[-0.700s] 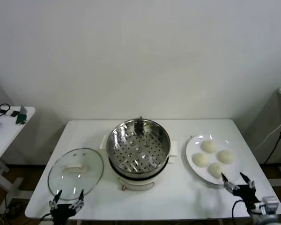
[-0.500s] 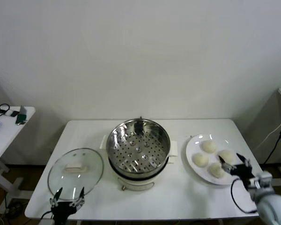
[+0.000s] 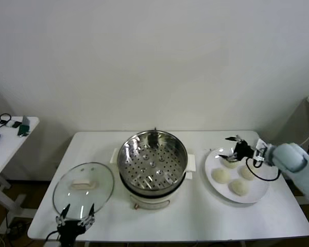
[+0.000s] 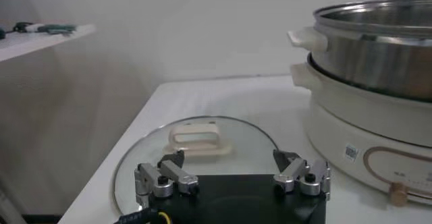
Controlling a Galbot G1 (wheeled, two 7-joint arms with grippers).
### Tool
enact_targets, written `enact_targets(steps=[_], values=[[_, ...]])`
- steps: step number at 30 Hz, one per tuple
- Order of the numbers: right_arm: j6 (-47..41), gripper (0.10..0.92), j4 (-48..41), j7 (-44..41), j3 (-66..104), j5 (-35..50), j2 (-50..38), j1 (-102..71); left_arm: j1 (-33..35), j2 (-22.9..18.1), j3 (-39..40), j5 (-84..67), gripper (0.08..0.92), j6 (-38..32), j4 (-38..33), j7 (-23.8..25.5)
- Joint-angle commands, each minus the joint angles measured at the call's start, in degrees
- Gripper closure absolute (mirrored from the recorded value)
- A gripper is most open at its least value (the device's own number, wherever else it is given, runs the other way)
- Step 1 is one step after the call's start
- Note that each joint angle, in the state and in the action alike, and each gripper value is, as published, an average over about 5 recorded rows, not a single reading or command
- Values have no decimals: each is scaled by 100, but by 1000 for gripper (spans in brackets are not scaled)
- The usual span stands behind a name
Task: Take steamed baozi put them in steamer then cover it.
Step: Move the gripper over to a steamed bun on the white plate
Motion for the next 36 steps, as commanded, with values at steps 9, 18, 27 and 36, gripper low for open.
enact_targets(steps=[9, 18, 27, 36], values=[[812, 203, -2147, -1533, -3971, -486, 1099, 3169, -104, 25, -4, 42, 177, -44, 152, 11], [675, 203, -2619, -1332, -3180, -773, 1573, 2150, -41, 69, -28, 37, 177, -106, 225, 3], [677, 203, -3273, -1215, -2487, -1009, 2057, 1447, 22, 36, -19, 118, 177, -187, 354, -22], [651, 221, -3591, -949, -2111, -1411, 2359, 1119, 17, 22, -34, 167, 177, -197, 366, -43]])
